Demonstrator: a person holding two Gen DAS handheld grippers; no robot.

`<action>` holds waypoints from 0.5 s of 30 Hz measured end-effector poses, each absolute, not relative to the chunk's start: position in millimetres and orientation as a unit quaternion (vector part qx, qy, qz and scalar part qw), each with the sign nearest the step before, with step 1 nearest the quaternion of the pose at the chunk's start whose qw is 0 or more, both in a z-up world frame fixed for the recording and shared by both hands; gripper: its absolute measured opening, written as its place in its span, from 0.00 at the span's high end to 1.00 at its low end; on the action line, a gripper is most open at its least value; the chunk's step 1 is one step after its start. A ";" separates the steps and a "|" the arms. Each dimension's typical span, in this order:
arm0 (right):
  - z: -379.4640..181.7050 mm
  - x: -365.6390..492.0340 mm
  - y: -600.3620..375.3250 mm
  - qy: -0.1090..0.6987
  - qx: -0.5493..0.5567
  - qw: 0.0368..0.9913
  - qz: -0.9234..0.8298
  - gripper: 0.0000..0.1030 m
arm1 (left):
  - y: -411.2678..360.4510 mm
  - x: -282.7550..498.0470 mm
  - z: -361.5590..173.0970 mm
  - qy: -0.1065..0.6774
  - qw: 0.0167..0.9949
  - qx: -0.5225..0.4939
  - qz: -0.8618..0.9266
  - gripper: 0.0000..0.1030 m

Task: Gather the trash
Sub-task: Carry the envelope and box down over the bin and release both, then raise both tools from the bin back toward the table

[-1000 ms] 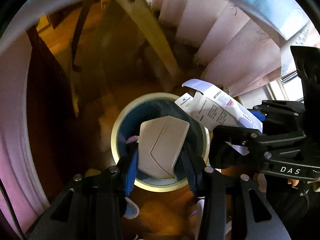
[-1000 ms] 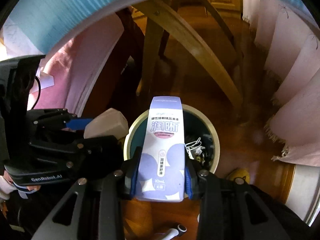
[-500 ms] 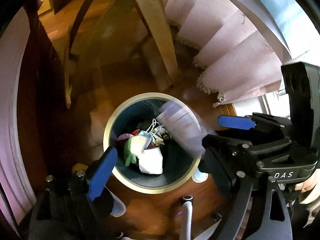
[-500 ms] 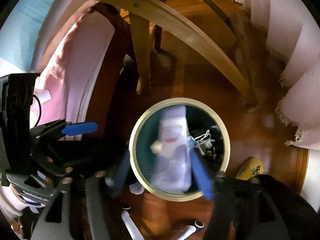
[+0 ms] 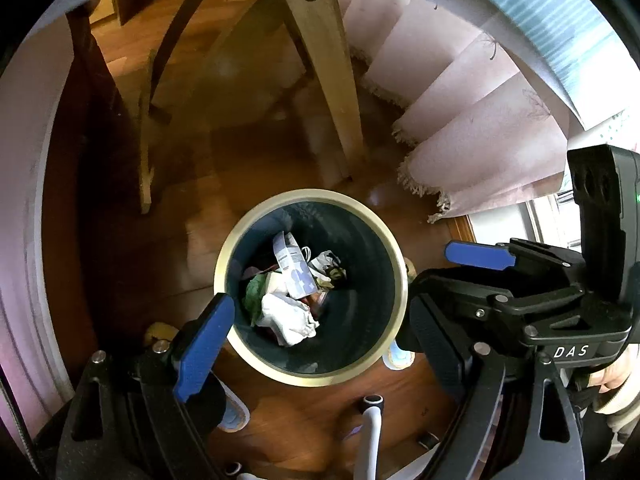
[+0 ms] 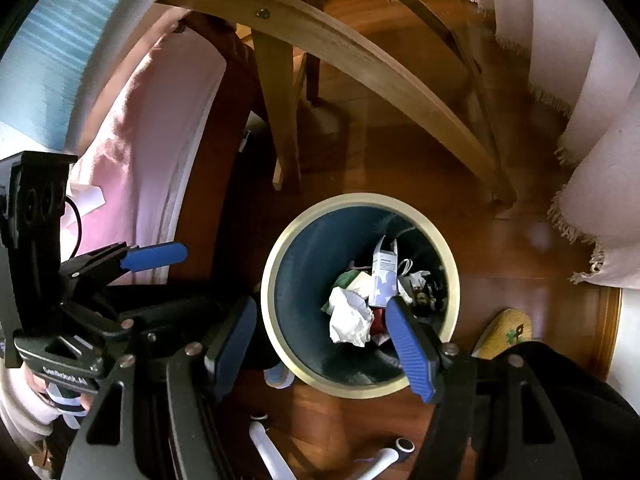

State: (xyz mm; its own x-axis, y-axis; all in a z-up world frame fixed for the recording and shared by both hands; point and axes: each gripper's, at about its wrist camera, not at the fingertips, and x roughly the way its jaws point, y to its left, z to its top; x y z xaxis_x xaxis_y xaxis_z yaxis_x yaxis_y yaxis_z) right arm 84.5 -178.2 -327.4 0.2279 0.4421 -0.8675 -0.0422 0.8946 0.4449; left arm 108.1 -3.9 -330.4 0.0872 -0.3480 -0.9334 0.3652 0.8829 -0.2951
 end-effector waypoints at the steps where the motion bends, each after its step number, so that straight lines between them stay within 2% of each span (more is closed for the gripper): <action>1: -326.1 82.8 -178.5 0.600 0.167 0.766 0.159 0.34 | -2.9 107.0 -328.5 0.630 0.739 0.006 -0.240 0.14; 7: -310.4 73.6 -180.6 0.588 0.165 0.776 0.156 0.34 | 0.5 99.9 -310.3 0.617 0.751 0.006 -0.235 0.14; 15: -264.2 52.6 -185.7 0.557 0.171 0.795 0.169 0.34 | 13.7 74.1 -255.3 0.591 0.767 -0.013 -0.249 0.14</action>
State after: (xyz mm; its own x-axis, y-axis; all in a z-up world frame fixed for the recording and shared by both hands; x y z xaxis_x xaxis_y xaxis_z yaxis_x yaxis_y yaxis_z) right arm 52.6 -185.7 -264.2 0.3216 0.4590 -0.8282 -0.0773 0.8845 0.4601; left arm 74.1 13.7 -255.3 0.1769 -0.3966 -0.9008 0.3668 0.8759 -0.3136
